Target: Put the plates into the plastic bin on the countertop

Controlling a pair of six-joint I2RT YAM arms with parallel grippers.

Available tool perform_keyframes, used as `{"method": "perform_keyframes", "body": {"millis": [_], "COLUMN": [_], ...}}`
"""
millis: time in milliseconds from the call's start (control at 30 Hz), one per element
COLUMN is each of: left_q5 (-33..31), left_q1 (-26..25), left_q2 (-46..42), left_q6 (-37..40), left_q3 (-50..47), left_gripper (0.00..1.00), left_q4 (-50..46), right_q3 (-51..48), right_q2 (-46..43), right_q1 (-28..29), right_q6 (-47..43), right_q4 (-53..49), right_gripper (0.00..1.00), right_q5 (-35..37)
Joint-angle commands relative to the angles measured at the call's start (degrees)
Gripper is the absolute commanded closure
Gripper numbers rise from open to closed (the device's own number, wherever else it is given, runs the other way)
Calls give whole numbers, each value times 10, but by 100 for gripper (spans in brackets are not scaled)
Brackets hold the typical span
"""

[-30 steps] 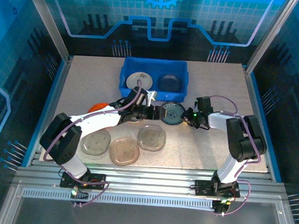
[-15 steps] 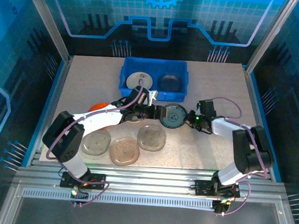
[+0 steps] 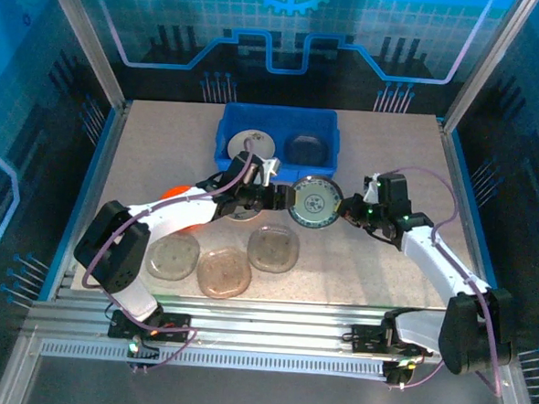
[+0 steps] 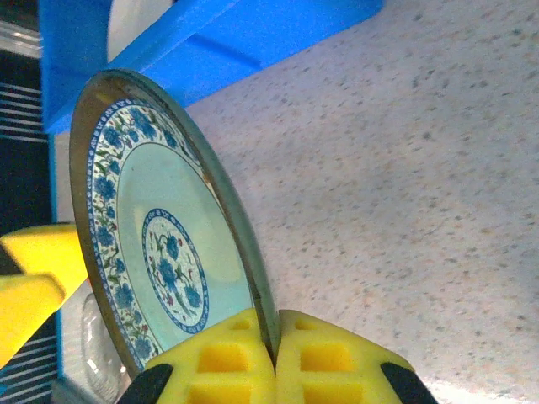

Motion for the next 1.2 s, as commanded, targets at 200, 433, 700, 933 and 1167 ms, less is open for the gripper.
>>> {"method": "perform_keyframes", "body": {"millis": [200,433,700,933,1167], "left_q5": [74,127,141,67,22], "left_q1": [13,38,40,56,74], "left_q2": [-12,-36,-80,-144,-230], "left_q6": [-62,-147,-140,-91,-50], "left_q3": [-28,-76,-71,-82,-110], "left_gripper": [91,100,100,1,1], "left_q4": [83,169,124,38,-25], "right_q3": [22,44,58,146,296], "right_q2": [-11,-8,7,55,165], "right_q1": [13,19,28,38,45], "right_q6": [12,-4,-3,-4,-15], "right_q4": [30,23,34,-10,-82], "right_gripper": [100,86,100,100,100], "right_q5": [-93,-83,-60,-9,45]}}
